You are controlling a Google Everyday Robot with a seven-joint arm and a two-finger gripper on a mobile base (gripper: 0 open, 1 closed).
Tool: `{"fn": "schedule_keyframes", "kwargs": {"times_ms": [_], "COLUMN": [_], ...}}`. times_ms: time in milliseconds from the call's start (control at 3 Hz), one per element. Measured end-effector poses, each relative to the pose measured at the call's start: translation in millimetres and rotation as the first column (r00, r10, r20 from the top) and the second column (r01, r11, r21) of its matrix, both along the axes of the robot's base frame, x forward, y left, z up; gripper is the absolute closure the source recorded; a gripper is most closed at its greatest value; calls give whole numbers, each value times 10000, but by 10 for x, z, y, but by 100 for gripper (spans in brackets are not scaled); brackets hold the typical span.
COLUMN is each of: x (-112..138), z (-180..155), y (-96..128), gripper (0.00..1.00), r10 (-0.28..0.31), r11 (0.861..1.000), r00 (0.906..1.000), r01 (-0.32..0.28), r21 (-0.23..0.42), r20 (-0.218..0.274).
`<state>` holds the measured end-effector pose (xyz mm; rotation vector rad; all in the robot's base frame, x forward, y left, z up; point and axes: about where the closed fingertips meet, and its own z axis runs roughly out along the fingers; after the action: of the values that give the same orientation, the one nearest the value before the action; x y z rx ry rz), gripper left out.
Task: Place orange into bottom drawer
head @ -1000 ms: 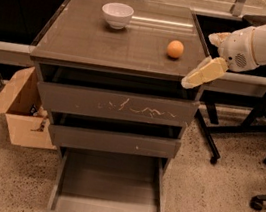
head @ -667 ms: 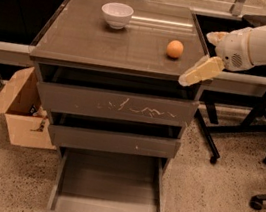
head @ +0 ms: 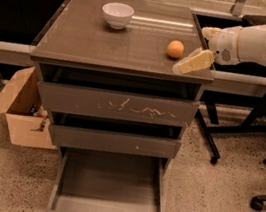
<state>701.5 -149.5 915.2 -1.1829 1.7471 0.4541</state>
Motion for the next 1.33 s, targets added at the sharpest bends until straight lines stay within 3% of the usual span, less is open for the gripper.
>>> {"fn": "schedule_keyframes", "kwargs": {"times_ms": [333,667,1000,1333], "x": [245,494,742,871], "z": [-77,-193,-374,-484], "y": [56,160,264,305], "gripper": [0,0,0,0], "r10": [-291,-842,-1455,-1693], "r11": [9989,9948,9863,9813], "r00": [9995,9950,9828,9747], "r01": [295,870,1531,1804], "r21": [355,528,609,668], "r20": [-112,-537,-1140,-1460]}}
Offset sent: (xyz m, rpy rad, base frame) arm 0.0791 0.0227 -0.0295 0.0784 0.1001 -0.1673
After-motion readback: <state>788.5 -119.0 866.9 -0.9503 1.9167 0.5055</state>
